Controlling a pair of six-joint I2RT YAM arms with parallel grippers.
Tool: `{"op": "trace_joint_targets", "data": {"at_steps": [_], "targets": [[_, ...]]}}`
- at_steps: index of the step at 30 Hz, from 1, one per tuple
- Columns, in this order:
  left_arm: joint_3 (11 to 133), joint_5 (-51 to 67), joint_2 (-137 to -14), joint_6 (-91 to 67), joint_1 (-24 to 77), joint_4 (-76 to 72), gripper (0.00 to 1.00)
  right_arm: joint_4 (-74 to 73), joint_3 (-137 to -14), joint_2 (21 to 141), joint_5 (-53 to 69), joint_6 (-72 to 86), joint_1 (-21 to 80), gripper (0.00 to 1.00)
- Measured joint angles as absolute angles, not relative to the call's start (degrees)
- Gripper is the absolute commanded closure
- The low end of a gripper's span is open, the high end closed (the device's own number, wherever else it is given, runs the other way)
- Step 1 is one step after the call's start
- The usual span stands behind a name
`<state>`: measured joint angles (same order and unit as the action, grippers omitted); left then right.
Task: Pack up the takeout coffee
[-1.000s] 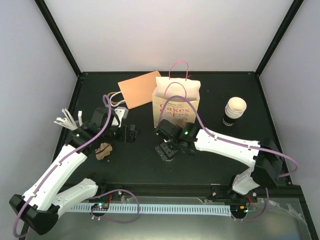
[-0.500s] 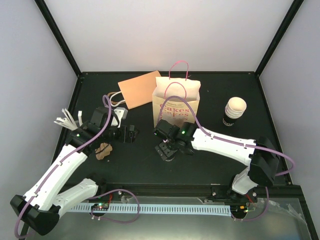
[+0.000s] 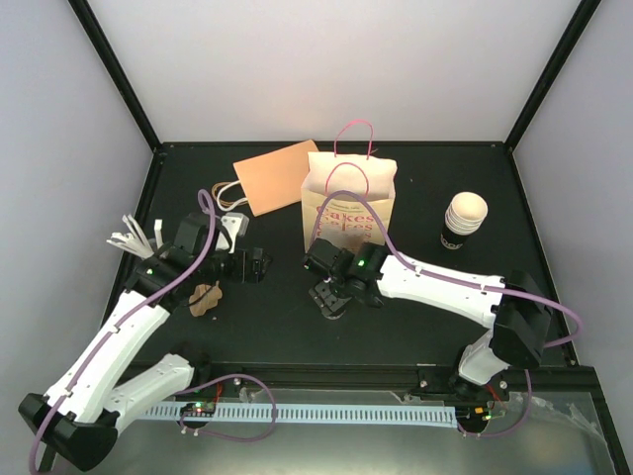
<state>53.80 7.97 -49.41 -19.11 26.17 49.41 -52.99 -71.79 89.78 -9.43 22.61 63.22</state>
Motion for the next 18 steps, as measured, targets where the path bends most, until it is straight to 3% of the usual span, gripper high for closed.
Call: {"op": "trace_joint_targets", "data": {"at_steps": [18], "targets": [[53.8,5.2,-46.6,-18.7,25.8,49.4,0.01,-53.1,-72.3,83.7,-10.4,22.6,63.3,0.24]]}}
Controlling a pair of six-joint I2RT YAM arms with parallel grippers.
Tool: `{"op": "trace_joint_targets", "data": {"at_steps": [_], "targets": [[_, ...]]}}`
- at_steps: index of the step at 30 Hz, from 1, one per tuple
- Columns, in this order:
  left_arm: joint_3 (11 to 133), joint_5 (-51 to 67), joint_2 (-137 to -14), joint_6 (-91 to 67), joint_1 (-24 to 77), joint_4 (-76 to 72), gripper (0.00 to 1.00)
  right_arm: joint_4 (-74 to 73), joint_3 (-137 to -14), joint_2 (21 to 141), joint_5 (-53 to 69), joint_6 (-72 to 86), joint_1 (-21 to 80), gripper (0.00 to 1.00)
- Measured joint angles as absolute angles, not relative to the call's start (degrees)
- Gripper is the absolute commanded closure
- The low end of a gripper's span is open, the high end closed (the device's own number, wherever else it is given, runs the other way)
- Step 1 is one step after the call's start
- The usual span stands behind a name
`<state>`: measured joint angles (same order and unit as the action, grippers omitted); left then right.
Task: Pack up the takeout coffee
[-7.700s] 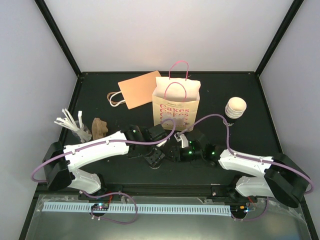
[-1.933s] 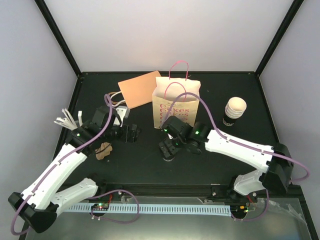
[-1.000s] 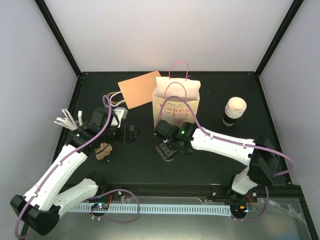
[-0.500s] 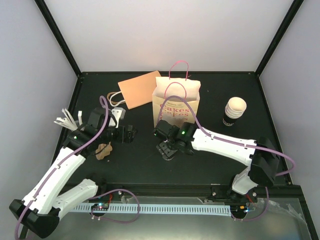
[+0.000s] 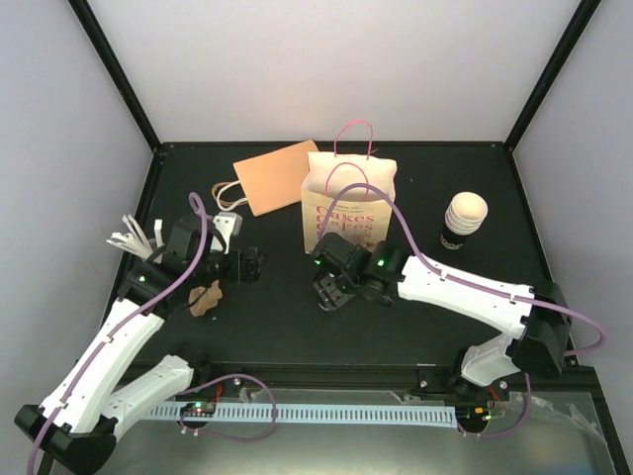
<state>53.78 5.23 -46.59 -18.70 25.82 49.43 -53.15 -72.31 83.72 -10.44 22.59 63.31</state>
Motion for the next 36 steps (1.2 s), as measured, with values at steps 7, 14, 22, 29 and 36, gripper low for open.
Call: {"op": "trace_joint_targets", "data": {"at_steps": [7,14,22,29,36], "targets": [[53.8,4.4,-45.3,-18.8,25.7,49.3,0.01,-53.2,-72.3,82.2,-10.6,22.6,63.3,0.25],[53.8,3.6,-45.0,-19.8,25.6,49.2,0.01,-53.3,-72.4,78.7,-10.9,22.1,63.3,0.25],[54.9,3.3,-45.0,-20.3,25.6,48.4,0.01,-54.5,-76.9,76.0,-11.9,20.7,63.3,0.28],[59.9,4.1,-47.1,-20.3,25.6,46.4,0.01,-56.4,-85.5,74.5,-14.1,18.2,63.2,0.31],[67.3,6.5,-52.4,-20.2,25.6,44.2,0.01,-57.6,-97.8,74.2,-18.4,14.8,62.6,0.35]]}}
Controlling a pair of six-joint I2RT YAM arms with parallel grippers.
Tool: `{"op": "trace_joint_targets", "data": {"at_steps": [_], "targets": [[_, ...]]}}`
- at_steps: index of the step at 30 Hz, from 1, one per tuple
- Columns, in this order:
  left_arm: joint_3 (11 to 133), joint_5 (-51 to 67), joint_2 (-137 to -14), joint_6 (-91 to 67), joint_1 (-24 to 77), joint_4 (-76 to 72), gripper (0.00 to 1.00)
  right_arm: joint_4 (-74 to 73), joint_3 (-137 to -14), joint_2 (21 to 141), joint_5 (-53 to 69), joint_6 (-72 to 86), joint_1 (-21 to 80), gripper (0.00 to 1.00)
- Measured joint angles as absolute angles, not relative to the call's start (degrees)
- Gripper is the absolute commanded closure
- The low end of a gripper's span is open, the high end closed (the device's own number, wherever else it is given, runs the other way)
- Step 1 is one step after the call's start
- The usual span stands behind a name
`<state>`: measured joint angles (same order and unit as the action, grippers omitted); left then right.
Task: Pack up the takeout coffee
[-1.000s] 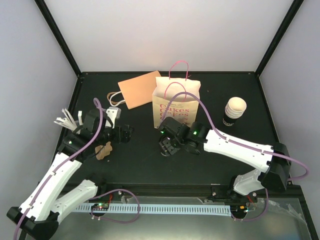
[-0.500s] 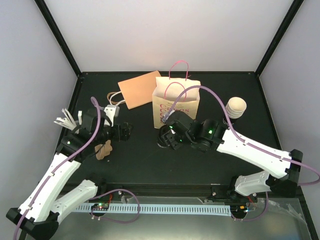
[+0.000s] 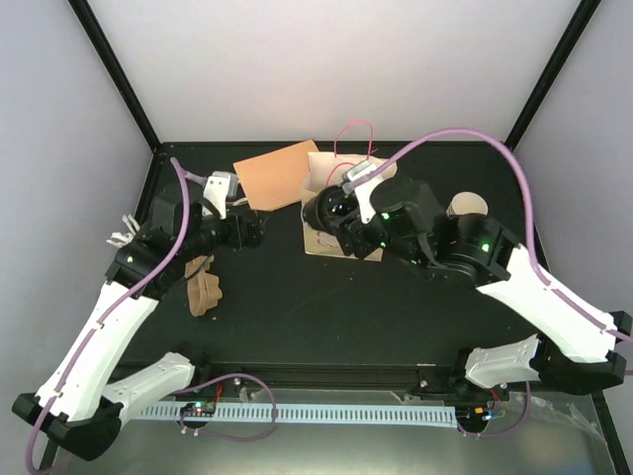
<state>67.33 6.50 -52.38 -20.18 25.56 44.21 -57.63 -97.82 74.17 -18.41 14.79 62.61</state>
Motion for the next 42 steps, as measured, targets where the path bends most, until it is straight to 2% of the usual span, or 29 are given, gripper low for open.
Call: {"op": "trace_joint_targets", "data": {"at_steps": [9,14,27,33,42], "targets": [[70.8,15.8,-56.3,-17.7,25.6,36.2,0.02,-55.8,-105.3,70.8,-25.9,11.0,62.5,0.36],[77.1,21.3,-63.5,-12.5,25.6,34.9,0.08,-53.7,-105.4,67.5,-34.2,9.3,62.4,0.35],[85.9,28.6,-80.9,-3.4,28.7,29.0,0.32,-51.4,-98.9,65.8,-47.4,7.2,61.9,0.35],[89.7,31.1,-85.2,-1.4,29.3,28.1,0.53,-51.8,-98.0,65.8,-48.8,7.7,59.2,0.35],[91.0,38.5,-87.5,-0.5,29.5,27.6,0.61,-52.4,-97.0,65.8,-45.8,8.0,54.8,0.35]]}}
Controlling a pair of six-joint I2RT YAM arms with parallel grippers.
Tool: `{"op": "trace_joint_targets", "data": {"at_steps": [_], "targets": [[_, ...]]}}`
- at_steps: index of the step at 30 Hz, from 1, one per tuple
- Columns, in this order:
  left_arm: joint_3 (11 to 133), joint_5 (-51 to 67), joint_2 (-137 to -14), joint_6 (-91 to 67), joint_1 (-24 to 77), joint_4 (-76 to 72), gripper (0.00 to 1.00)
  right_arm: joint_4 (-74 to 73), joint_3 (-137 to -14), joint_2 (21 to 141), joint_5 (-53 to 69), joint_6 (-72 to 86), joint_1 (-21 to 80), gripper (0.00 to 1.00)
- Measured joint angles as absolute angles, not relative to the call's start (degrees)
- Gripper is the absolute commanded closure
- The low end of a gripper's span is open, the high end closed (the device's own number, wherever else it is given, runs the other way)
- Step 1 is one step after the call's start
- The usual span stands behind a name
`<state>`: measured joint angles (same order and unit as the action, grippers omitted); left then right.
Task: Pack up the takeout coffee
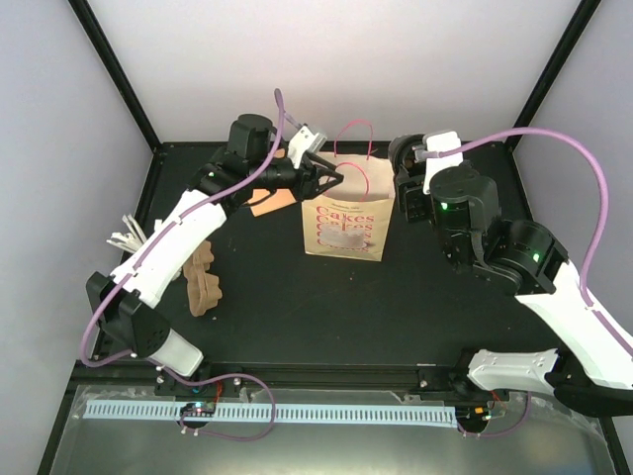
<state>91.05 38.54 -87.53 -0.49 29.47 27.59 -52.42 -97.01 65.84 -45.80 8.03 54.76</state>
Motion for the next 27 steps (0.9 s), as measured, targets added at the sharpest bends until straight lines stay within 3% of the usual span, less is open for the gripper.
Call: {"op": "trace_joint_targets", "data": {"at_steps": [5,9,13,21,27], "targets": [[91.0,39.9,-88.4,0.1,29.8,28.9,0.63,-52.8,-97.0,66.0,-43.6,8.1,54.3,0.35],[91.0,40.0,-89.0,0.6,29.8,30.1,0.76,-52.8,-97.0,66.0,-42.2,8.3,54.3,0.35],[91.1,39.6,-89.8,1.8,29.8,30.8,0.54,-53.1,-97.0,66.0,-41.2,8.9,54.2,0.35],[90.9,35.9,-88.4,2.4,29.8,30.9,0.52,-53.5,-97.0,65.9,-40.6,9.3,54.2,0.35],[90.4,31.0,-84.3,1.9,29.7,29.5,0.45,-53.6,-97.0,65.9,-40.3,9.3,54.2,0.35]]}}
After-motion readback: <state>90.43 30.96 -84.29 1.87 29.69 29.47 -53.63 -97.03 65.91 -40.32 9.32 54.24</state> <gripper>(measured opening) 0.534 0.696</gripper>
